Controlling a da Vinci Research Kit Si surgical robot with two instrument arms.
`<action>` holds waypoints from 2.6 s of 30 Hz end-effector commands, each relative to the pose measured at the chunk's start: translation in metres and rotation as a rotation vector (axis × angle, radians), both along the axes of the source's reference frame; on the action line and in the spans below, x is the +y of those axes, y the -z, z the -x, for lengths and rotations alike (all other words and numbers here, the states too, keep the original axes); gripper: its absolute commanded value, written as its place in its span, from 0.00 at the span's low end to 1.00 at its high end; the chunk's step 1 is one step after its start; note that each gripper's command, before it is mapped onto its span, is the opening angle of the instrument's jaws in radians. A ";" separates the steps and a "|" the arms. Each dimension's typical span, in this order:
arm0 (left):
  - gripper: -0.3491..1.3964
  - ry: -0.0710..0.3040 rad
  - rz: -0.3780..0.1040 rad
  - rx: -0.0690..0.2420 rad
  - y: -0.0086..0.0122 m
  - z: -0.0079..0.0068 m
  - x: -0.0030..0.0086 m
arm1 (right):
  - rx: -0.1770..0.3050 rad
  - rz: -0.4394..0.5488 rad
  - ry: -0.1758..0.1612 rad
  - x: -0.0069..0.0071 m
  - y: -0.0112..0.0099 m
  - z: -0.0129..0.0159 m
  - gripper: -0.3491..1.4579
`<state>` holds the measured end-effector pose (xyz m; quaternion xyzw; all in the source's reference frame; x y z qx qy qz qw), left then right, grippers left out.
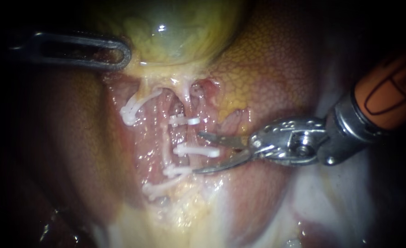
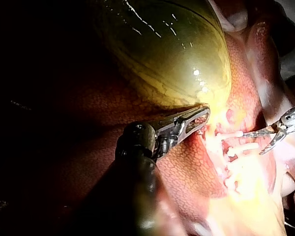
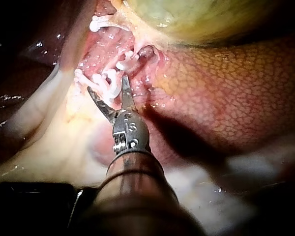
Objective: Go to the cutting position right tube
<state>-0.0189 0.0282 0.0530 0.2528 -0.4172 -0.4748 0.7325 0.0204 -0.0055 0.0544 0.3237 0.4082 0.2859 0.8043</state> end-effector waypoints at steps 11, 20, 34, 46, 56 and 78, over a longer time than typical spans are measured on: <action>0.00 0.000 0.000 0.000 0.0000 0.0001 0.0000 | -0.027 -0.106 -0.013 0.0007 -0.0032 -0.0009 0.72; 0.00 0.001 0.000 0.000 0.0000 0.0001 0.0000 | 0.106 -0.153 0.080 0.0008 -0.0047 -0.0017 0.71; 0.00 0.001 0.000 0.001 0.0001 0.0002 -0.0001 | 0.417 -0.163 0.117 0.0022 -0.0068 -0.0056 0.70; 0.00 0.002 0.000 0.001 0.0001 0.0004 -0.0001 | 0.537 -0.161 0.126 0.0007 -0.0085 -0.0091 0.71; 0.00 0.002 0.000 0.001 0.0001 0.0003 -0.0001 | 0.598 -0.167 0.093 0.0016 -0.0063 -0.0085 0.72; 0.00 0.002 0.000 0.001 0.0001 0.0003 -0.0001 | 0.627 -0.153 0.102 0.0026 -0.0005 -0.0079 0.73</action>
